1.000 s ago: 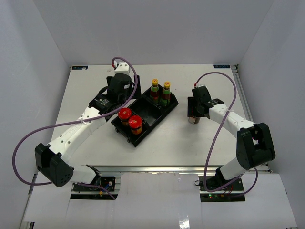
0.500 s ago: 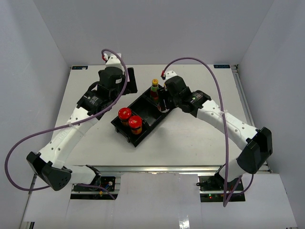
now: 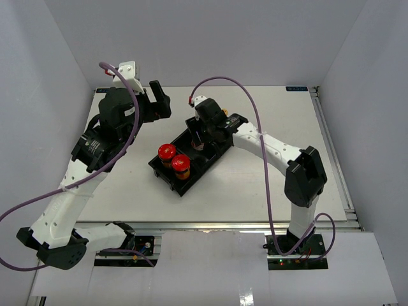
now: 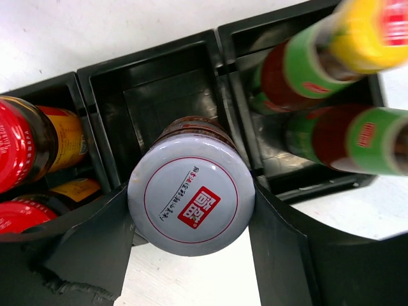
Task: Organize the condiment bottles
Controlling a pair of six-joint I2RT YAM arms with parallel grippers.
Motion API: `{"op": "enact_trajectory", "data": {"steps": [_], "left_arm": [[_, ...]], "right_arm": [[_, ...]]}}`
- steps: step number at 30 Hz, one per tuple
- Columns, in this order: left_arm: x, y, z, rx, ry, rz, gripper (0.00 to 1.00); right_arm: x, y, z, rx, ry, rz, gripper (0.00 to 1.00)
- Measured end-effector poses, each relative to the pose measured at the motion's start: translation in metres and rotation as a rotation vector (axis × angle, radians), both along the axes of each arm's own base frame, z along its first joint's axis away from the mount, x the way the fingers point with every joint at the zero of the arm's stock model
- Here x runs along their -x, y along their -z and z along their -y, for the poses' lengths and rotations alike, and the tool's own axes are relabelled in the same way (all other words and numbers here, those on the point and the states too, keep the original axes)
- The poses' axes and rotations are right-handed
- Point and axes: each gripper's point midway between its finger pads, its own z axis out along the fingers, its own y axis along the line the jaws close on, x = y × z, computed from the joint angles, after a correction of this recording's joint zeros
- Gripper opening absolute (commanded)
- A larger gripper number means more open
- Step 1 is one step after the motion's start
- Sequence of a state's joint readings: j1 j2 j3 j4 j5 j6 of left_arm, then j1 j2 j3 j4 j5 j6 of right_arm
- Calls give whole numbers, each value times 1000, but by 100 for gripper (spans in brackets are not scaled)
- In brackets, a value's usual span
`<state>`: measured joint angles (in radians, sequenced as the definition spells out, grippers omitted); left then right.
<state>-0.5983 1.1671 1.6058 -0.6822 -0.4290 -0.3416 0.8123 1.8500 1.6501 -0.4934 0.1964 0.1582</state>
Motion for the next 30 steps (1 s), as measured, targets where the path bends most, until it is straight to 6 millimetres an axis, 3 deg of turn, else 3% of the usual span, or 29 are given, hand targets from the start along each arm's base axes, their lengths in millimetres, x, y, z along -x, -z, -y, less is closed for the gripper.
{"op": "enact_trajectory", "data": {"steps": [6,21,22,30], "left_arm": [[-1,12,-3,-24,-16,-28,98],[-2,18,-7,-58,-34,-37,98],[-2,18,-7,-60,-34,-37,98],[-5,21,-5,-69,-31,-42,98]], "right_arm": [[3,34,-16,48,-34,-48,8],[-9,72,-26,78,-28,-67,24],[-9,76,-26,83,-26,-71,27],[-13,82,-27,87,-16,-65,77]]}}
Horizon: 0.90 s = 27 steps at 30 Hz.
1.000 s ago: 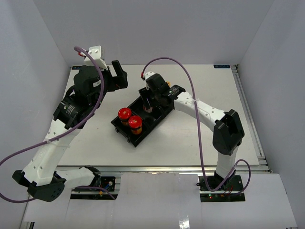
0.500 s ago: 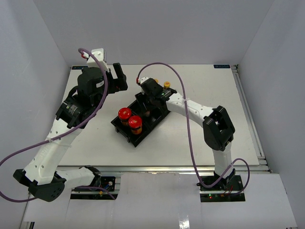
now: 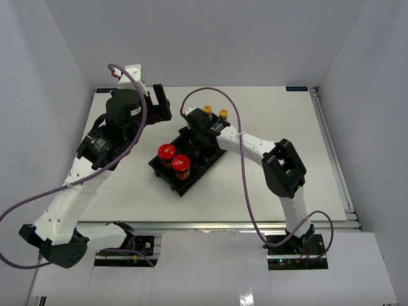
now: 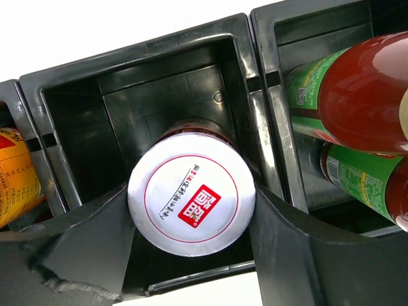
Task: Organize the condiment bottles
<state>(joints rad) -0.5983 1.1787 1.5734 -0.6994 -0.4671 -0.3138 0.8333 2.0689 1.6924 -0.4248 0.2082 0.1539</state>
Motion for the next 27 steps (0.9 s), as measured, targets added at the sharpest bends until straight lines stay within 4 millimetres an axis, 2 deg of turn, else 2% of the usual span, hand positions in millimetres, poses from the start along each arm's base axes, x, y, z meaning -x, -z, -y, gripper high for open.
{"op": "enact_trajectory", "data": {"steps": [1,7,13,15,18,20,25,27], "left_arm": [[-1,1,1,-1,0,-2,98],[-5,7,5,-11,9,-17,98],[-7,5,10,-7,24,-22,98],[-7,2,12,-1,33,-20,98],[-5,-2,14,7,52,-19,98],[-3,-3,17,15,73,-22,98],[6,-3,30,52,153,-37,98],[12,-1,32,64,177,-43,98]], "right_arm": [[0,0,0,0,1,1,82],[-3,-7,-6,-22,4,19,96],[-6,-24,-3,-32,20,56,98],[-6,-37,1,-36,34,76,99],[-5,-65,10,-52,57,114,90],[-3,-86,17,-73,70,144,90],[19,-137,47,-143,103,212,90],[31,-148,63,-167,124,230,90]]}}
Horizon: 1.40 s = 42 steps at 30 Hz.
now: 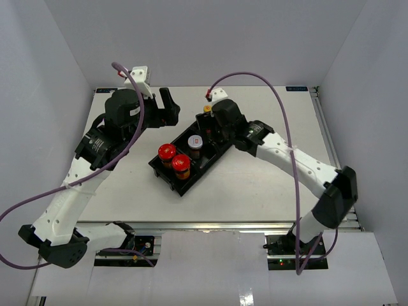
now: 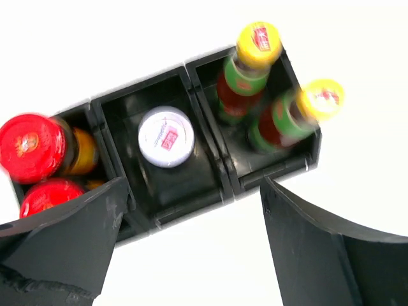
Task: Organize the condiment bottles
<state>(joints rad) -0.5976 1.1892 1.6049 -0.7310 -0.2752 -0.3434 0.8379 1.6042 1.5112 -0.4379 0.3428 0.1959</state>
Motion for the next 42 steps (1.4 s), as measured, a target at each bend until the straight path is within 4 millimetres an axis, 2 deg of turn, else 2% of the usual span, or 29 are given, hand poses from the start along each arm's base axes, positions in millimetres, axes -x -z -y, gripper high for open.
{"op": "enact_trajectory", "data": {"steps": [5,8,15,19,27,33,42], "left_arm": [[21,28,-3,10,38,-45,98],[33,49,-6,20,58,-76,98],[52,93,-3,48,101,-146,98],[61,97,-3,79,117,-159,98],[78,101,-7,122,136,-156,98],[83,95,-9,139,140,-138,98],[87,93,-10,146,148,-132,98]], "right_arm": [[38,-23,50,-62,64,21,90],[52,-37,75,-102,113,46,90],[87,-45,135,-156,219,90,90],[98,-43,159,-174,272,111,90],[106,-30,174,-166,320,86,90],[109,-34,174,-206,321,87,90],[111,-30,169,-223,310,62,90]]}}
